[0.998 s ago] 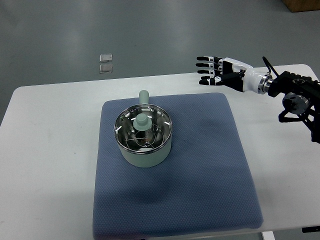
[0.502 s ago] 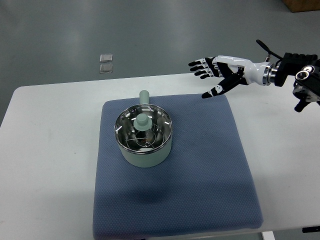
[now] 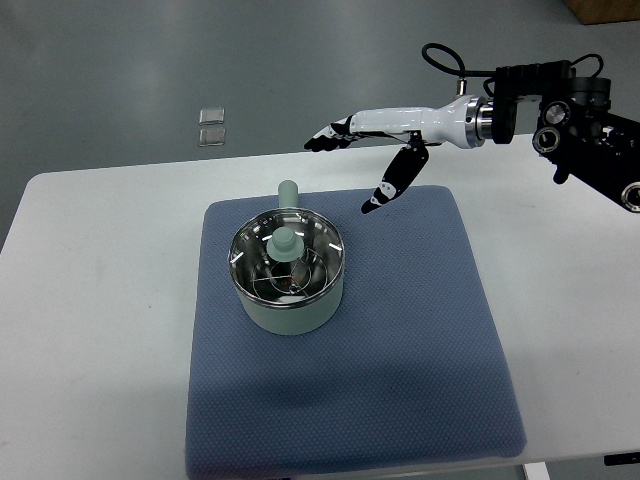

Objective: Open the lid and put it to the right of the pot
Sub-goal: 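Lower the right hand onto the green knob of the glass lid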

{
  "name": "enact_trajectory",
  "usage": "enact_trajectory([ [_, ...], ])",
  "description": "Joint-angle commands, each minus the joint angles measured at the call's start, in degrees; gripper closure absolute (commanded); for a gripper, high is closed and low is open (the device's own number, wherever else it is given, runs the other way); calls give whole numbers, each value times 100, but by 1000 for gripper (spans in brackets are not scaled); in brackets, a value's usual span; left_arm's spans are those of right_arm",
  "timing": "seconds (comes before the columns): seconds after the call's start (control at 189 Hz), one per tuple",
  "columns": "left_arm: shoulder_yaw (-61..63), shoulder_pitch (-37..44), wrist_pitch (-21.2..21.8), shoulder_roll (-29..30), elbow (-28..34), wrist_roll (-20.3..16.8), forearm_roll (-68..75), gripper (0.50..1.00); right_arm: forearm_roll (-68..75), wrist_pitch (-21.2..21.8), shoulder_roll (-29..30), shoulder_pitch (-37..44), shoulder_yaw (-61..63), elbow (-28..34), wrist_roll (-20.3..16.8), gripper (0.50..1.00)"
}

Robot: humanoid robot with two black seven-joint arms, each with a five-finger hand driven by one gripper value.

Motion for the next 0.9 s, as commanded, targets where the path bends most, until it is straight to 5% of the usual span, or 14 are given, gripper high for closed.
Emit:
enact_trajectory([
  [0.0, 0, -1, 0, 0, 0, 0, 0, 500, -320, -20, 246, 300, -454, 3, 8, 570],
  [0.892, 0, -1, 0, 0, 0, 0, 0, 500, -1049, -355, 1187, 1074, -1658, -340, -1, 583],
])
